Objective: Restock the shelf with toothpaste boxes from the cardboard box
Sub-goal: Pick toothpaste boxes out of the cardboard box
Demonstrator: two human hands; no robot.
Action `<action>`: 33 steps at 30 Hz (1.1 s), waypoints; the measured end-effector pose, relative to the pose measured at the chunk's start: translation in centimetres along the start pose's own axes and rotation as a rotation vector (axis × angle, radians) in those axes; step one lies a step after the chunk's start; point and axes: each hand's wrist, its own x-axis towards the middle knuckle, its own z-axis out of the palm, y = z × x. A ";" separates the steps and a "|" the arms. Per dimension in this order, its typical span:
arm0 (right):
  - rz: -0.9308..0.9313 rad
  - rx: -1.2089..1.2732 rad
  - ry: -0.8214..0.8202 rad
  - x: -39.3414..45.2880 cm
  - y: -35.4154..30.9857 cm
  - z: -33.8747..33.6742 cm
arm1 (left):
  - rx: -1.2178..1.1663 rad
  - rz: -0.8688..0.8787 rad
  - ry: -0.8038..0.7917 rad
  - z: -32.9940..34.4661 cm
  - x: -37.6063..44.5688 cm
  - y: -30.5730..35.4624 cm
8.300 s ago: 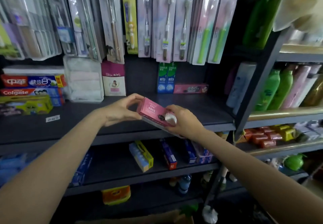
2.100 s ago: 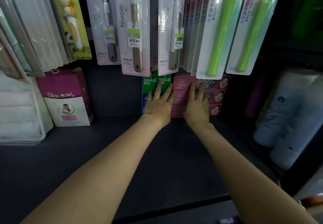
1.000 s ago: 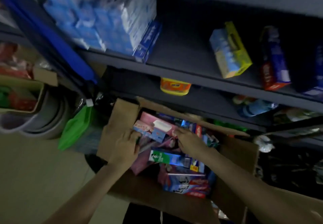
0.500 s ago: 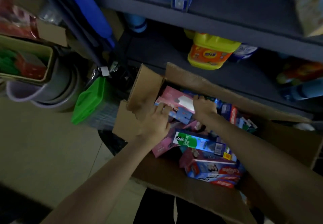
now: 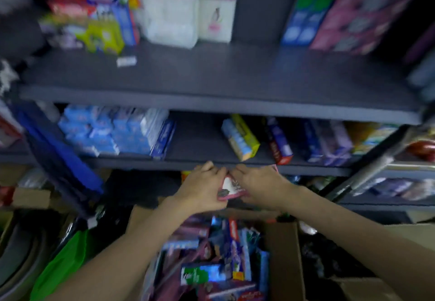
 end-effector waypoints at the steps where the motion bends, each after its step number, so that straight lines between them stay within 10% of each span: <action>1: 0.050 -0.038 0.014 -0.9 1.2 -1.6 | 0.027 0.047 0.041 -2.1 1.4 1.1; 12: 0.527 -0.159 0.467 -7.4 17.8 -12.9 | 0.216 0.301 0.538 -17.4 15.4 12.3; 33: 0.760 -0.182 0.391 2.5 38.1 -8.3 | 0.158 0.096 0.111 -16.8 33.2 12.3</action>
